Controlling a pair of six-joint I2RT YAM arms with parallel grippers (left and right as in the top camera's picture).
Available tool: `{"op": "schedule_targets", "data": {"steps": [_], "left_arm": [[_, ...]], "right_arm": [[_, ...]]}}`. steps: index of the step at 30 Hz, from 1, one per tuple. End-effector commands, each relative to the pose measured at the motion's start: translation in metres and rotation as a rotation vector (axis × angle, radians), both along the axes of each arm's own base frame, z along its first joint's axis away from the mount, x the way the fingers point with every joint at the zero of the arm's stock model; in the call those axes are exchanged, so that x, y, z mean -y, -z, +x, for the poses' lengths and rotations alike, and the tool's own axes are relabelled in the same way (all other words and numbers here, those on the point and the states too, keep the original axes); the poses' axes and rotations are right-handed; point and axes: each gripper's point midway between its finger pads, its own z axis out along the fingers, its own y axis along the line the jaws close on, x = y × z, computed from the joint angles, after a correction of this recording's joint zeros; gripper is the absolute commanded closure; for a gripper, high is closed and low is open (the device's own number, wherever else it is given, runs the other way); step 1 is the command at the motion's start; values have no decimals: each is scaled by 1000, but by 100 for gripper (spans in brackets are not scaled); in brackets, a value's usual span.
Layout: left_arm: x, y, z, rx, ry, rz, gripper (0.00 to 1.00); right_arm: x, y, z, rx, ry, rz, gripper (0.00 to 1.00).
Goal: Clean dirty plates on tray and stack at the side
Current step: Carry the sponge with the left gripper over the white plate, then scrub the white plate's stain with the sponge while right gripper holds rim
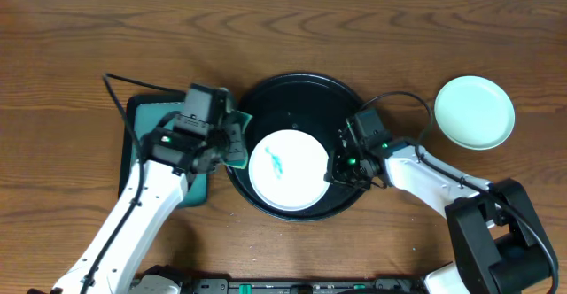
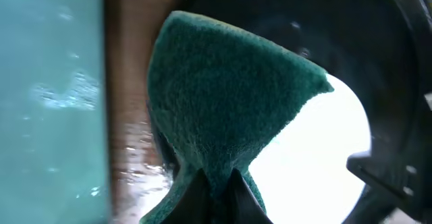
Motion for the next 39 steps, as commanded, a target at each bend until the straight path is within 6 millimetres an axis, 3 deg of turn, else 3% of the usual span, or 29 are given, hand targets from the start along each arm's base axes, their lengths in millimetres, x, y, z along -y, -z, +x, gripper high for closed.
{"op": "schedule_targets", "data": {"steps": [1,5,9,15,22,27,30,34,39], "left_arm": [[15,-1,-3,-8,14,-24,93],[26,7,-2,-23,31,-25,93],[40,15,1,-36,48,-47,93],[62,36,3,-76,82,-63,93],[83,77,4,-143,99,-37,93],[72,105,8,-182,11,47,93],[72,126,0,-255,-9,52,93],[97,141,-25,-405,73,-73,93],[157,112,-47,-457,329,-386,93]], "right_arm": [[24,3,17,62,-2,-194,98],[29,-15,37,123,-9,-283,98],[23,-22,43,147,-17,-278,98],[17,-21,38,145,-38,-278,98],[6,-17,25,125,-49,-278,98],[-9,-12,16,140,-86,-259,99],[-15,-13,15,154,-101,-250,99],[-19,-13,14,162,-109,-246,98],[-19,-13,15,163,-108,-245,98]]}}
